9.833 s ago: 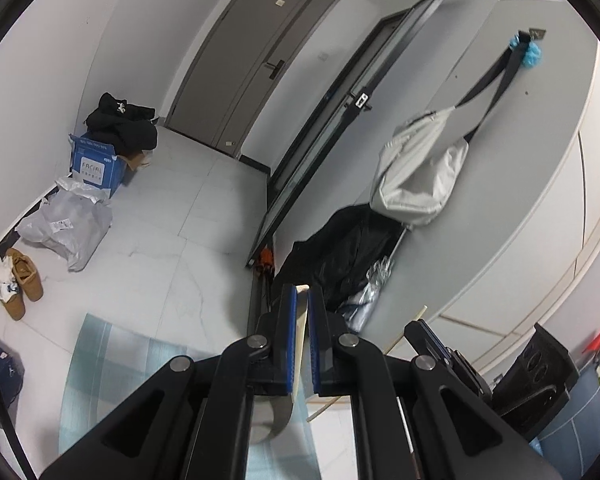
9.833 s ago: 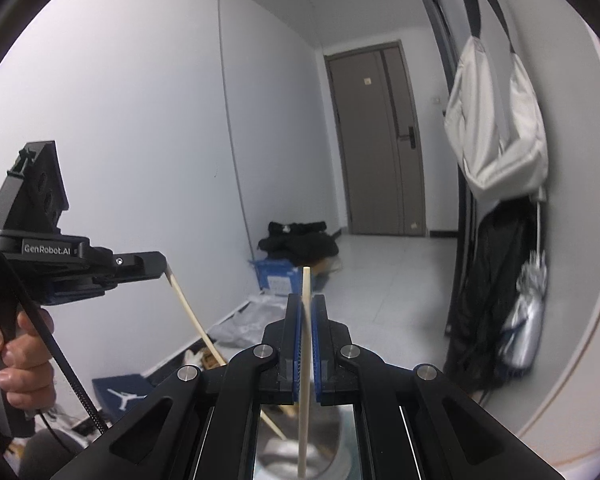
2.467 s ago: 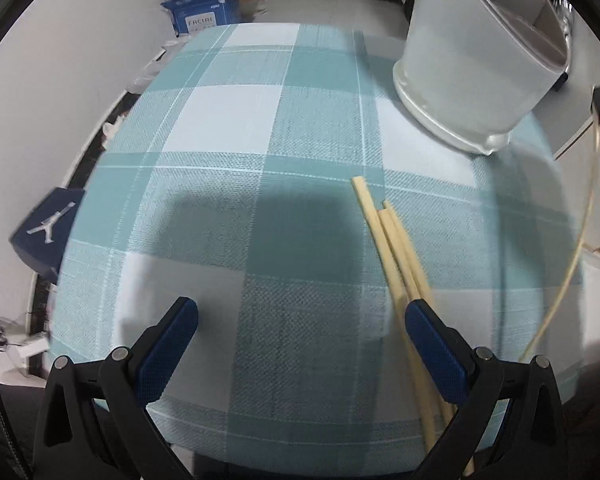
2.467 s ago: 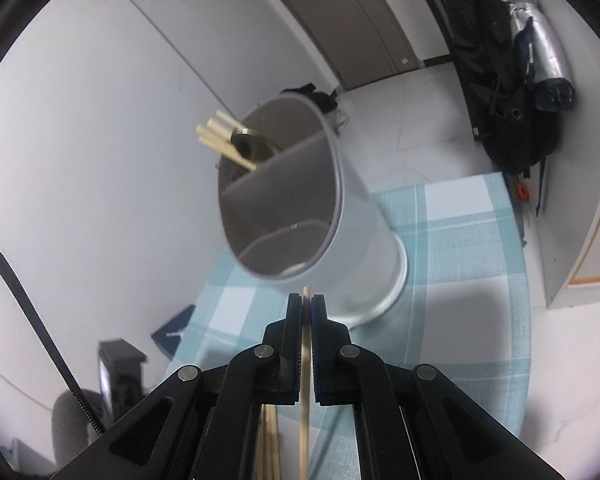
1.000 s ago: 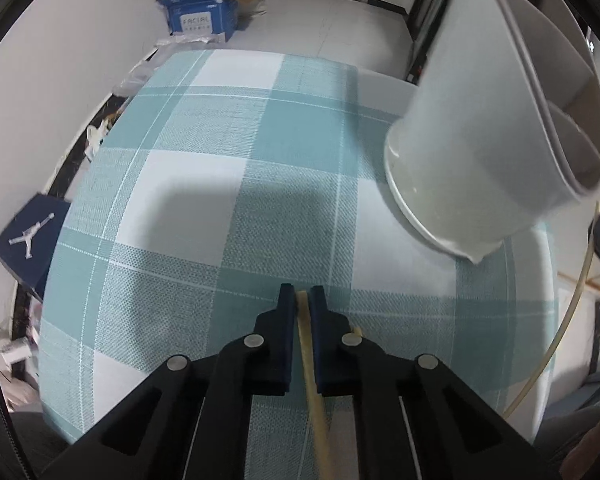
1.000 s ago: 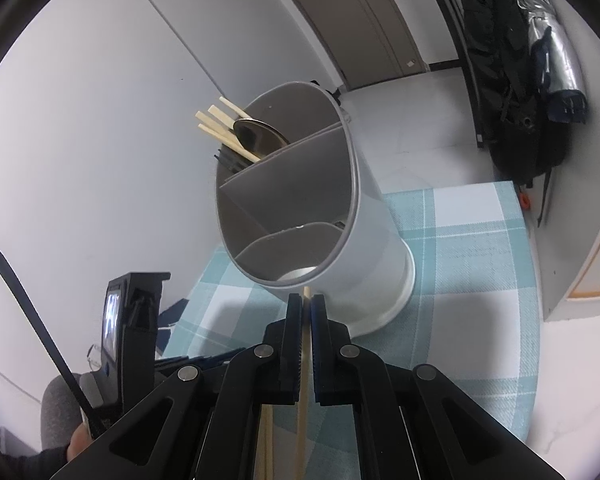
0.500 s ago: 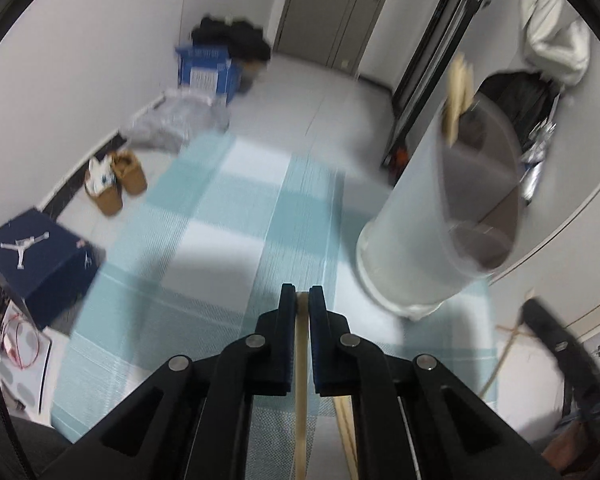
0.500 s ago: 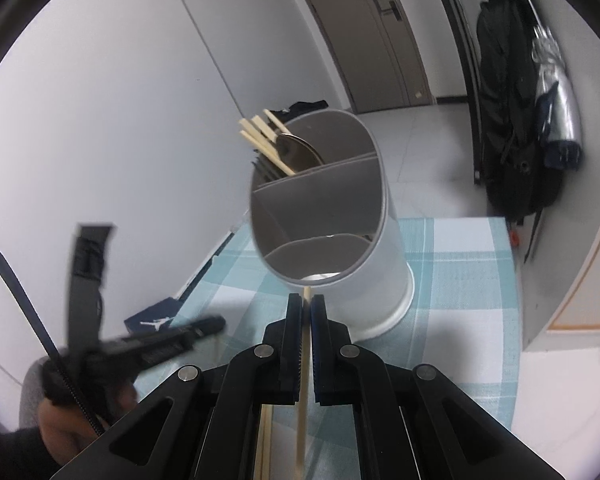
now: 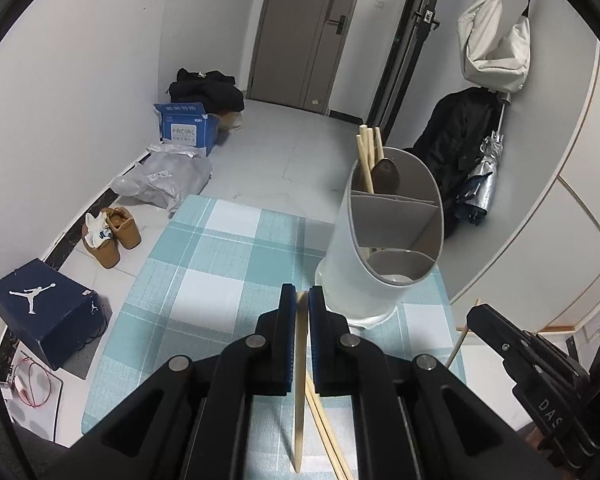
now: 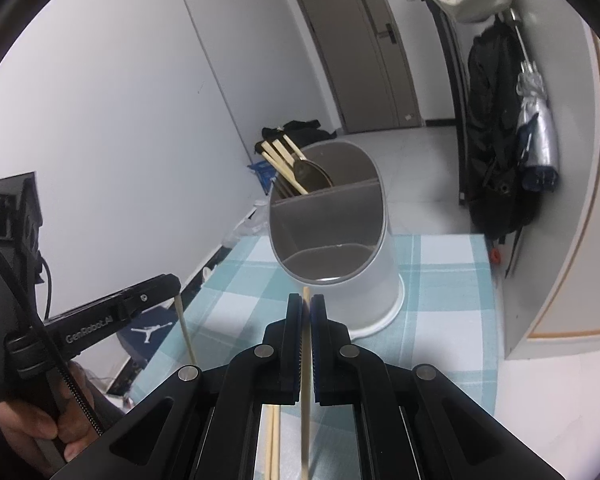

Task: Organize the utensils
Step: 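Raise both chopsticks over the holder opening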

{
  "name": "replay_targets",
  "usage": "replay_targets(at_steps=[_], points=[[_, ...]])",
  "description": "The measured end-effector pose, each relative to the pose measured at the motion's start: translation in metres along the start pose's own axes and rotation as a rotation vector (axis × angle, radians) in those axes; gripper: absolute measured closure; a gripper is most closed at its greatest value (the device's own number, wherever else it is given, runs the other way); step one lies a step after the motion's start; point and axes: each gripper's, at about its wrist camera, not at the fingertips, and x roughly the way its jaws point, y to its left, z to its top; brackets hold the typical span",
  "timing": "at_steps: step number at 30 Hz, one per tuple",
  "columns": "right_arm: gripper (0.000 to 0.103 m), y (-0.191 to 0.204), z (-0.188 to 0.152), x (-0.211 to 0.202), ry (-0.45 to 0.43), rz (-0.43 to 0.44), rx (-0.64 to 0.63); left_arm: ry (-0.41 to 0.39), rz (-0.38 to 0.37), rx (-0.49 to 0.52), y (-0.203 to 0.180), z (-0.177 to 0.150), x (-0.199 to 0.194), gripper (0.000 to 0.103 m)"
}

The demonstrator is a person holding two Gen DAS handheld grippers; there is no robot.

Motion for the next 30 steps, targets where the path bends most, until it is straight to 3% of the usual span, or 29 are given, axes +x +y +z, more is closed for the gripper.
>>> replay_targets(at_steps=[16, 30], points=[[0.100, -0.001, 0.005, -0.035, -0.067, -0.015, 0.041, 0.007, -0.086, 0.073, -0.014, 0.000, -0.033, 0.100], [0.100, -0.003, 0.058, -0.059, -0.180, -0.004, 0.012, -0.053, -0.200, 0.101, -0.041, 0.053, -0.056, 0.100]])
